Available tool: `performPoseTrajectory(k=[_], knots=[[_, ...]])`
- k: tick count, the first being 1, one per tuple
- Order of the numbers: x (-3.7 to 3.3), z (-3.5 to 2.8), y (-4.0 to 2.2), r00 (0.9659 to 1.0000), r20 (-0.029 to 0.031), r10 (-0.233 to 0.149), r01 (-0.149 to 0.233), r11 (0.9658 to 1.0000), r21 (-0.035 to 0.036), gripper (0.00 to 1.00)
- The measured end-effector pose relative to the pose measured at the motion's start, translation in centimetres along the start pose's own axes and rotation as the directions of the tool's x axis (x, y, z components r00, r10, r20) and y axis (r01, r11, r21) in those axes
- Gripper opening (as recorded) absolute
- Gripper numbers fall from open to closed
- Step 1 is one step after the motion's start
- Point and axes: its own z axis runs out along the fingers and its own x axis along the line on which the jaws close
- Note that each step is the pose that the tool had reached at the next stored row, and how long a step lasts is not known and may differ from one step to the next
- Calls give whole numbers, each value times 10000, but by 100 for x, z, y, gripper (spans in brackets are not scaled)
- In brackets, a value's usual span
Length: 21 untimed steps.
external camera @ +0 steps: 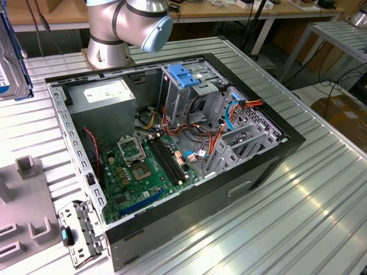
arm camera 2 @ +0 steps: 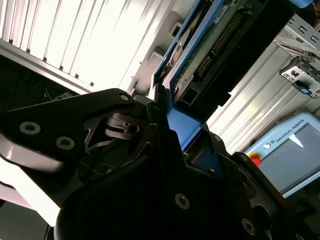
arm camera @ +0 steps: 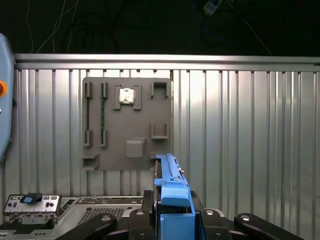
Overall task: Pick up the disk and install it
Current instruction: 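Pick up the disk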
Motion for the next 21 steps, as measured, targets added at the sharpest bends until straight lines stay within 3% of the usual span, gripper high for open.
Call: performPoseTrajectory(k=[12, 21], knots=[[-1, 1, -140, 10000, 0, -1, 1, 10000, 0, 37], [-2, 5, -372, 10000, 0, -1, 1, 10000, 0, 37]])
